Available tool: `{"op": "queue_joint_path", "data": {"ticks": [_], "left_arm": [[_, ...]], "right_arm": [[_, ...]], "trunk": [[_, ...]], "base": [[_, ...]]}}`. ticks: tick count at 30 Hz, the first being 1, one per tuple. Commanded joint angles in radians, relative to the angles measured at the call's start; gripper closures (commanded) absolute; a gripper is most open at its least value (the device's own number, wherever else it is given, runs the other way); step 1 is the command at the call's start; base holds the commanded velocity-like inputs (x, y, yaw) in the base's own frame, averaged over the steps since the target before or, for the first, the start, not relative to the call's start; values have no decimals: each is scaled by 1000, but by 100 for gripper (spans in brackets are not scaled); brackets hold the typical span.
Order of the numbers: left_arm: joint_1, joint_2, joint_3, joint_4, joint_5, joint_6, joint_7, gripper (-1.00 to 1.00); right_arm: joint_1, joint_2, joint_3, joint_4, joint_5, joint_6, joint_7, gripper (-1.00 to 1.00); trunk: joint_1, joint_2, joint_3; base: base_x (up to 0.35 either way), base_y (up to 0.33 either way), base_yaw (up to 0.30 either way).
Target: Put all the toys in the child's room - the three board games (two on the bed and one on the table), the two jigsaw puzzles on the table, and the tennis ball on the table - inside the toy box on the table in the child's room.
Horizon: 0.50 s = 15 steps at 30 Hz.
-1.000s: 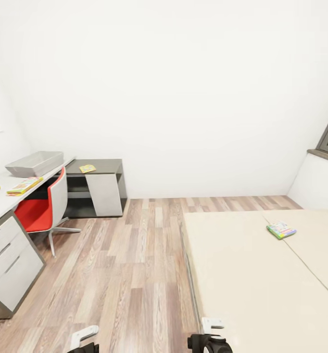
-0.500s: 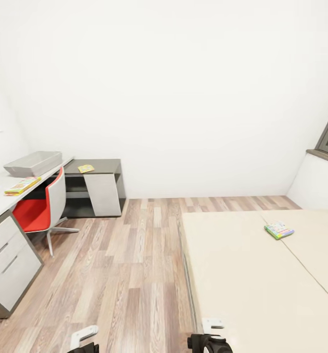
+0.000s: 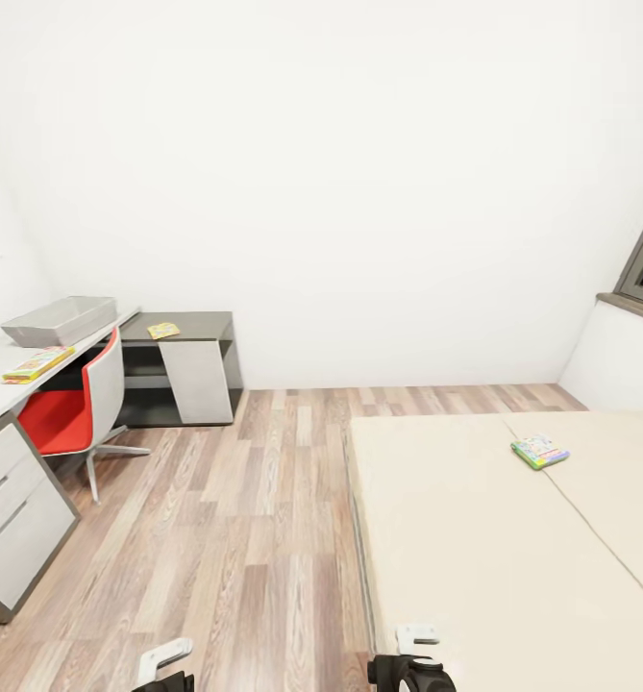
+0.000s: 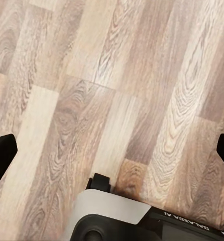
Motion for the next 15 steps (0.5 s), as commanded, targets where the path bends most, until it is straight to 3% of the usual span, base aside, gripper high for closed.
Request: {"op": "queue_joint_path", "data": {"ticks": [1,15], "left_arm": [[0,0,-2,-2,10,6,4,-100],[0,0,-2,-2,9,5,4,-100]], "right_arm": [[0,0,1,-2,-1,6,-4,-100],[0,0,1,-2,-1,6,-4,-100]], "trunk": [[1,-2,-2],[1,-2,-2]], "base": [[0,-99,0],[0,-29,0]]}}
